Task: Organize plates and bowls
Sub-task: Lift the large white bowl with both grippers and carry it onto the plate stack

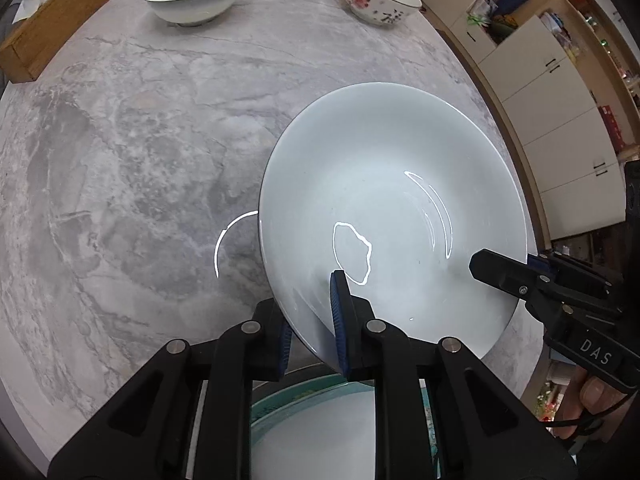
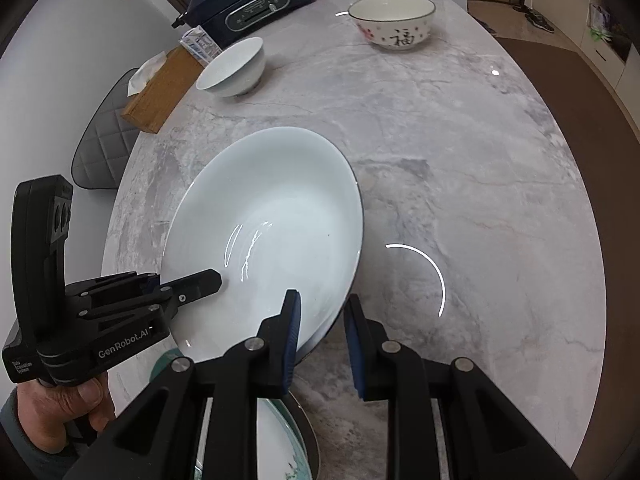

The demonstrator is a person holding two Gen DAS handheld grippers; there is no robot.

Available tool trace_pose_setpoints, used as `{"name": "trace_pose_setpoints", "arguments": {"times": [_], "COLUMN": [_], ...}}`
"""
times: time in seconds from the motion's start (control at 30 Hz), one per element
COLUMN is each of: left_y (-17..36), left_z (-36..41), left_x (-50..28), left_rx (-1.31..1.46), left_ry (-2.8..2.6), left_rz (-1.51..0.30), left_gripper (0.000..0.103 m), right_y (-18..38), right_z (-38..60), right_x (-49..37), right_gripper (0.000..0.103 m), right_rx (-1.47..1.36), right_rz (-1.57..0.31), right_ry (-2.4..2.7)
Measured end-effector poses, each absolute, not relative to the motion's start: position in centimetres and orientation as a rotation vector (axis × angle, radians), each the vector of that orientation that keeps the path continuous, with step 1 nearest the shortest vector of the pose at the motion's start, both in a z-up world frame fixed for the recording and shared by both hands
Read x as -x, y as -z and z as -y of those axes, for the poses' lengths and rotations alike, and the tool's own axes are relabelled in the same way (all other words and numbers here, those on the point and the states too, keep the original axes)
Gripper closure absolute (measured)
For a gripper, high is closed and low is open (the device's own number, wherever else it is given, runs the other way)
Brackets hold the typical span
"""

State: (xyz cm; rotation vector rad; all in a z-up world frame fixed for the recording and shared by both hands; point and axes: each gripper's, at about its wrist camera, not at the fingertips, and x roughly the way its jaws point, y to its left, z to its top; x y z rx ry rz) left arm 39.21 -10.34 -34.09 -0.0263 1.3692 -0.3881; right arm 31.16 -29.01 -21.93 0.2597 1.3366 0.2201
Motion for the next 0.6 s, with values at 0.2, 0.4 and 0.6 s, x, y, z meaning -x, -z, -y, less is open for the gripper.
{"name": "trace_pose_setpoints", "arguments": {"times": [0.2,0.4,0.6], "left_y": [36.1,36.6,34.9], "left_z": [11.7,11.6,9.5], "left_x": [-38.5,-38.7,-38.2], "left_rx": [0.010,0.010,0.067], "left_ry": [0.382,0.373,0.354], "left_rz": [-1.397,-1.394,-1.336], "left_gripper": [0.087,0.087,0.066], "right_y": [23.7,24.3,23.6], "right_z": [30.4,30.4,30.6], "right_x": [-29.7,-29.7,-29.7], "right_gripper": [0.079,0.079,0.047], "right_rx": [-0.266,-0.260,-0.270], "right_rz": [-1.363,-1.371,-1.356], "right_ry": [-0.189,-0.199,-0.195]}}
